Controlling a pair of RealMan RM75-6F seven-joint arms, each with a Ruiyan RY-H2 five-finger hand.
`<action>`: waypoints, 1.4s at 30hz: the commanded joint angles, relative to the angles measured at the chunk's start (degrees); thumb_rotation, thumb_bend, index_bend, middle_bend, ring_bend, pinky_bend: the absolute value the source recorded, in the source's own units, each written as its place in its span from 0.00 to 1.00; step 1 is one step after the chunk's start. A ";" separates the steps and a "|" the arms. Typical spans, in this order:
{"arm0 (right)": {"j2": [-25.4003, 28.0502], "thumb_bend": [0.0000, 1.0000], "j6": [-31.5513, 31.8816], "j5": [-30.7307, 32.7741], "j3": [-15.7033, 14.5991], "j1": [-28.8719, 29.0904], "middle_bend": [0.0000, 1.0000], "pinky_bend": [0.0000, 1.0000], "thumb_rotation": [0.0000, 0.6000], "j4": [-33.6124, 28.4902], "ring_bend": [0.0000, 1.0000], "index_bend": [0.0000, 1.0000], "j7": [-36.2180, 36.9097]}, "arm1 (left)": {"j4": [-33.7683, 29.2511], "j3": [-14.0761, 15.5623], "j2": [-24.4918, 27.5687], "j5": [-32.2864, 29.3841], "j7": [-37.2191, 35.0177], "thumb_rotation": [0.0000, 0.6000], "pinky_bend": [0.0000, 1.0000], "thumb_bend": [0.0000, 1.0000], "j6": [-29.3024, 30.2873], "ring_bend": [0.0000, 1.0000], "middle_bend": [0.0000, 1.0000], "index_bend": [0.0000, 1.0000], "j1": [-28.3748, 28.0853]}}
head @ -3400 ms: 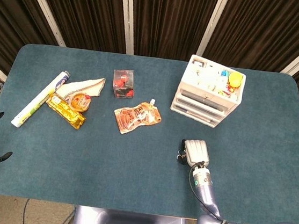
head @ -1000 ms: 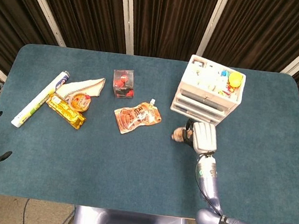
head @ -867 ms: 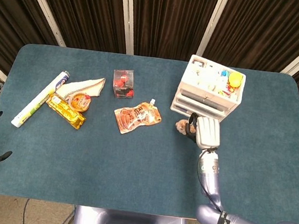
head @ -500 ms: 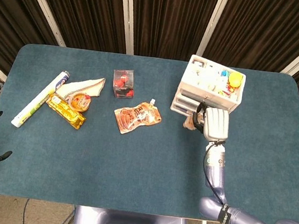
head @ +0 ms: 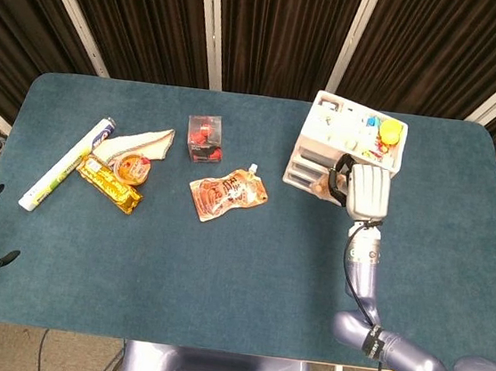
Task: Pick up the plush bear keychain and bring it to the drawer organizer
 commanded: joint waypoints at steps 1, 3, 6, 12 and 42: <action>-0.05 0.48 -0.67 0.43 0.16 0.41 1.00 0.86 1.00 1.02 1.00 0.63 0.41 | -0.04 0.02 0.02 -0.05 0.02 1.00 0.00 0.07 -0.03 0.00 0.00 0.00 0.02; -0.10 0.48 -0.97 0.63 0.20 0.59 1.00 0.86 1.00 1.58 1.00 0.63 0.65 | -0.03 -0.03 0.02 -0.10 0.04 1.00 0.00 0.07 -0.03 0.00 0.00 0.00 0.01; -0.52 0.48 0.38 0.01 -1.10 -0.45 1.00 0.86 1.00 1.16 1.00 0.63 0.75 | 0.00 -0.01 -0.01 -0.10 0.09 1.00 0.00 0.07 -0.06 0.00 0.00 0.00 0.01; -0.86 0.48 0.45 -0.09 -1.67 -0.62 1.00 0.86 1.00 1.08 1.00 0.63 1.14 | -0.03 0.01 -0.06 -0.10 0.17 1.00 0.00 0.08 -0.12 0.00 0.00 0.00 -0.01; 0.29 0.14 2.67 -4.08 -4.31 -1.61 1.00 0.80 1.00 -0.18 0.96 0.28 3.16 | -0.07 -0.04 0.01 -0.13 -0.10 1.00 0.00 0.07 -0.19 0.00 0.00 0.00 -0.05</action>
